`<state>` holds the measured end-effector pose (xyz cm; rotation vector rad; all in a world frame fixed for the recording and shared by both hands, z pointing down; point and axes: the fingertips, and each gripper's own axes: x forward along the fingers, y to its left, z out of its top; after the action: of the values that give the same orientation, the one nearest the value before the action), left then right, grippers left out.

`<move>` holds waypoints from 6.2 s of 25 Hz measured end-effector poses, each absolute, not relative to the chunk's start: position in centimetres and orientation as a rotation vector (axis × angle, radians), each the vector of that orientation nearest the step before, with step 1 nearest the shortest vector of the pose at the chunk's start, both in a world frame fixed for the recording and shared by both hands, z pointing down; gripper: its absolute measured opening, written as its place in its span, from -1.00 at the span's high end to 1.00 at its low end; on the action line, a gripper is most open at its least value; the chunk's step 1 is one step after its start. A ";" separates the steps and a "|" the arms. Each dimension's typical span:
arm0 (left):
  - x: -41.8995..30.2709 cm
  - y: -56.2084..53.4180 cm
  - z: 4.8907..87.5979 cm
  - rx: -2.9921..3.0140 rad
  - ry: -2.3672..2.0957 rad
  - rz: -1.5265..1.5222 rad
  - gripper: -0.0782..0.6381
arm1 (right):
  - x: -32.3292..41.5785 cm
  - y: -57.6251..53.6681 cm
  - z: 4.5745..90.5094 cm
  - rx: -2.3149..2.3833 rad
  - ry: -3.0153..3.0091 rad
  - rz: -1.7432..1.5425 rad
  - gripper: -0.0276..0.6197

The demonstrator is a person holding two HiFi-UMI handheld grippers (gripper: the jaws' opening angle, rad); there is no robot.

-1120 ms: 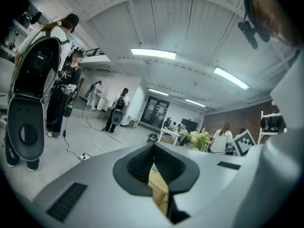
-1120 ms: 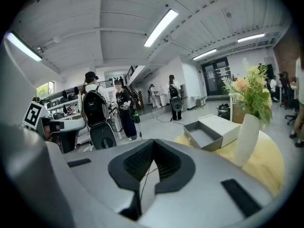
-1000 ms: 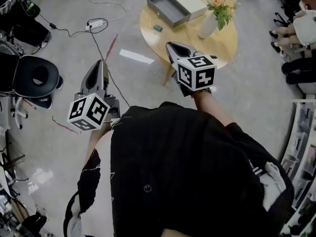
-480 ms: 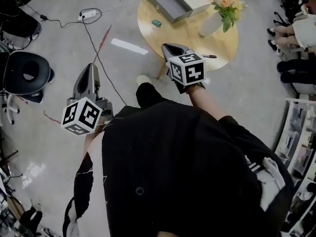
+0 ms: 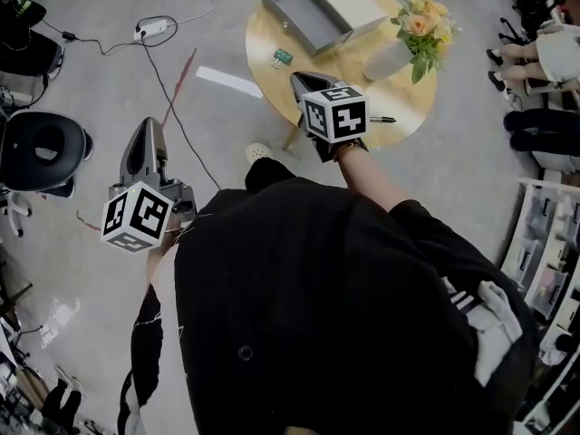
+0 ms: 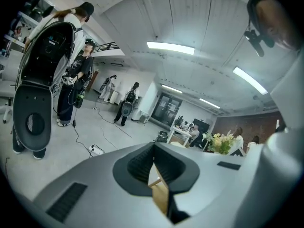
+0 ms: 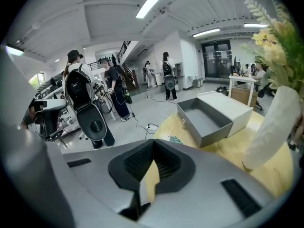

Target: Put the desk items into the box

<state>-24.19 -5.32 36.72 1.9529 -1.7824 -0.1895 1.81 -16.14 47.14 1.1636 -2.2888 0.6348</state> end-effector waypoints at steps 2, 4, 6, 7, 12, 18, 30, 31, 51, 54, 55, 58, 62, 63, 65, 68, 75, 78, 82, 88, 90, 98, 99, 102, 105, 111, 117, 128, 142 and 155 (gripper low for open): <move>-24.5 -6.2 36.9 1.942 -1.789 -0.189 0.76 | 1.6 -17.5 47.4 1.157 -2.284 0.637 0.90; -24.9 -6.9 37.0 1.930 -1.795 -0.188 0.76 | 1.4 -18.7 47.7 1.156 -2.281 0.643 0.90; -25.4 -7.4 37.2 1.914 -1.804 -0.190 0.76 | 1.2 -19.8 47.8 1.159 -2.281 0.653 0.90; -25.6 -7.7 37.4 1.906 -1.809 -0.190 0.76 | 1.1 -20.3 47.9 1.160 -2.280 0.650 0.90; -25.9 -9.2 37.6 1.892 -1.815 -0.187 0.76 | 0.8 -21.7 48.8 1.110 -2.258 0.576 0.90; -26.1 -10.4 38.2 1.882 -1.807 -0.178 0.75 | -0.1 -22.5 50.5 1.033 -2.232 0.529 0.76; -27.6 -10.9 39.7 1.817 -1.832 -0.156 0.76 | -1.8 -23.4 53.7 0.884 -2.119 0.294 0.66; -27.7 -10.9 39.7 1.816 -1.833 -0.156 0.76 | -1.9 -23.5 53.7 0.882 -2.114 0.287 0.66; -29.4 -10.1 39.5 1.760 -1.882 -0.181 0.76 | -1.7 -24.3 56.0 0.817 -1.996 0.220 0.65; -29.6 -9.8 39.3 1.752 -1.894 -0.184 0.76 | -1.6 -24.4 56.2 0.820 -1.987 0.216 0.68; -29.6 -9.7 39.2 1.751 -1.897 -0.185 0.76 | -1.6 -24.5 56.2 0.822 -1.984 0.216 0.69; -29.7 -9.5 38.9 1.748 -1.908 -0.189 0.76 | -1.5 -24.7 56.1 0.832 -1.985 0.226 0.73; -29.8 -9.2 38.5 1.747 -1.922 -0.193 0.76 | -1.6 -24.5 55.9 0.837 -1.990 0.253 0.77; -29.8 -9.0 38.4 1.747 -1.926 -0.193 0.76 | -1.5 -24.5 55.9 0.840 -1.989 0.257 0.77; -29.8 -8.8 38.1 1.749 -1.934 -0.193 0.76 | -1.4 -24.7 55.8 0.851 -1.988 0.260 0.78; -30.0 -8.5 37.8 1.748 -1.946 -0.194 0.75 | -1.2 -25.0 55.3 0.879 -1.992 0.272 0.81; -30.2 -7.9 37.3 1.753 -1.946 -0.207 0.76 | -0.5 -25.0 54.9 0.918 -1.985 0.307 0.88; -29.9 -8.0 37.2 1.764 -1.940 -0.210 0.76 | -0.3 -24.9 54.7 0.922 -1.992 0.322 0.88; -29.6 -8.2 36.9 1.783 -1.931 -0.219 0.76 | -0.5 -24.5 53.9 0.917 -2.018 0.353 0.88; -29.1 -8.4 36.7 1.798 -1.920 -0.231 0.76 | 0.3 -25.0 51.7 0.979 -2.050 0.426 0.88; -29.0 -8.4 36.8 1.796 -1.918 -0.232 0.76 | 0.4 -25.5 50.9 1.007 -2.077 0.456 0.88; -28.5 -8.2 37.3 1.771 -1.915 -0.218 0.76 | 2.3 -28.3 47.6 1.147 -2.196 0.467 0.88; -28.5 -8.1 37.4 1.763 -1.918 -0.216 0.76 | 2.6 -28.7 47.3 1.166 -2.202 0.458 0.88; -28.7 -7.9 37.8 1.735 -1.921 -0.218 0.76 | 3.9 -30.0 46.7 1.224 -2.204 0.452 0.88; -28.7 -7.8 37.9 1.726 -1.924 -0.212 0.76 | 5.2 -30.8 46.5 1.271 -2.196 0.458 0.88; -28.8 -8.1 38.3 1.713 -1.928 -0.197 0.76 | 6.8 -31.8 46.9 1.323 -2.168 0.492 0.88; -28.6 -9.3 38.5 1.726 -1.916 -0.181 0.76 | 7.7 -32.8 47.9 1.333 -2.128 0.497 0.88; -30.1 -10.0 38.4 1.692 -1.947 -0.182 0.76 | 9.2 -34.1 50.2 1.332 -1.997 0.487 0.88; -30.6 -11.7 40.3 1.630 -1.943 -0.212 0.75 | 9.0 -36.3 52.3 1.208 -1.881 0.365 0.88; -30.2 -12.7 41.5 1.605 -1.919 -0.192 0.76 | 7.4 -37.3 54.3 1.087 -1.889 0.302 0.88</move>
<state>-30.15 -12.71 41.51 1.6051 -1.9189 -0.1917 7.37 -37.28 54.32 1.0871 -1.8890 0.3024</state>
